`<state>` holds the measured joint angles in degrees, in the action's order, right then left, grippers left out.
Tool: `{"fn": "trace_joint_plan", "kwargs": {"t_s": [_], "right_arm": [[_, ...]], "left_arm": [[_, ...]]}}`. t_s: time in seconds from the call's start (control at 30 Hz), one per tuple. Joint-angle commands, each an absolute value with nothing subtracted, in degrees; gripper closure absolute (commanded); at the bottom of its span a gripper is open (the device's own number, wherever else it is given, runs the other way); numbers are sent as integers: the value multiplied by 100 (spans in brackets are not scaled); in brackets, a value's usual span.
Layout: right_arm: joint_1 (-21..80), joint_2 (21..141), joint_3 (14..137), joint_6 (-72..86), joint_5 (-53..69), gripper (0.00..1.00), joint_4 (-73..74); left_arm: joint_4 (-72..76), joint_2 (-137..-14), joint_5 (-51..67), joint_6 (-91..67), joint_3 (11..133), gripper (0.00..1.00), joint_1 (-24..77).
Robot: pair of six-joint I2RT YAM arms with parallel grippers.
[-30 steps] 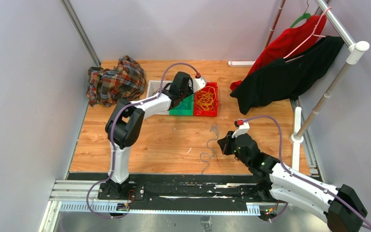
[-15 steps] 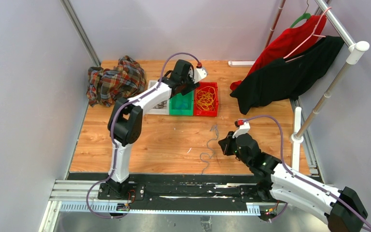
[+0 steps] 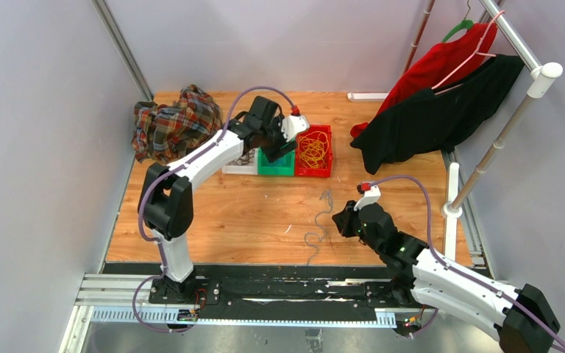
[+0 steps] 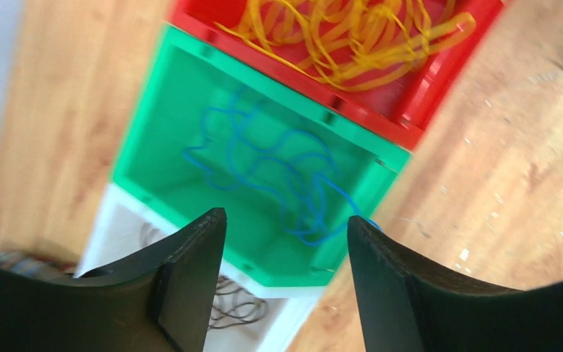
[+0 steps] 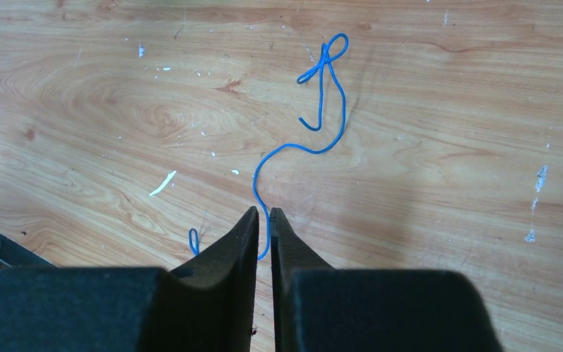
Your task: Untangle the cables
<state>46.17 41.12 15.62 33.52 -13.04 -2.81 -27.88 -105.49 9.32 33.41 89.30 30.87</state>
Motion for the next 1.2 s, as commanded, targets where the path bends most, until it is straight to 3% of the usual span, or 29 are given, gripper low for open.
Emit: {"fn": "trace_joint_plan", "kwargs": {"t_s": [0.0, 0.2, 0.43, 0.53, 0.7, 0.9, 0.97, 1.17], "right_arm": [[4482, 4135, 1731, 3273, -1315, 88, -255], [4474, 4183, 1755, 3266, -1402, 83, -226], [4472, 4499, 1849, 3204, -1505, 50, -112], [4473, 4787, 1991, 3089, -1655, 45, -115], [4356, 5558, 2356, 2737, -1733, 42, -418], [4136, 6928, 2783, 2269, -1490, 48, -1123], [4106, 7385, 2998, 2099, -1466, 50, -1306], [4051, 8094, 3550, 1744, -1471, 71, -1379]], "left_arm": [[-3011, -10722, 1553, 3239, 8588, 37, 3076], [-2413, -11207, 1178, 3164, 8594, 45, 3076], [-1339, -11685, -84, 3146, 8800, 73, 3077], [-1011, -11649, -419, 3244, 8769, 75, 3076], [-1724, -11057, 153, 3141, 8782, 44, 3076], [-2825, -10115, 775, 2768, 8910, 6, 3064], [-3274, -9845, 859, 2617, 9052, 0, 3047], [-4387, -9001, 1262, 2125, 9197, 2, 2613]]}}
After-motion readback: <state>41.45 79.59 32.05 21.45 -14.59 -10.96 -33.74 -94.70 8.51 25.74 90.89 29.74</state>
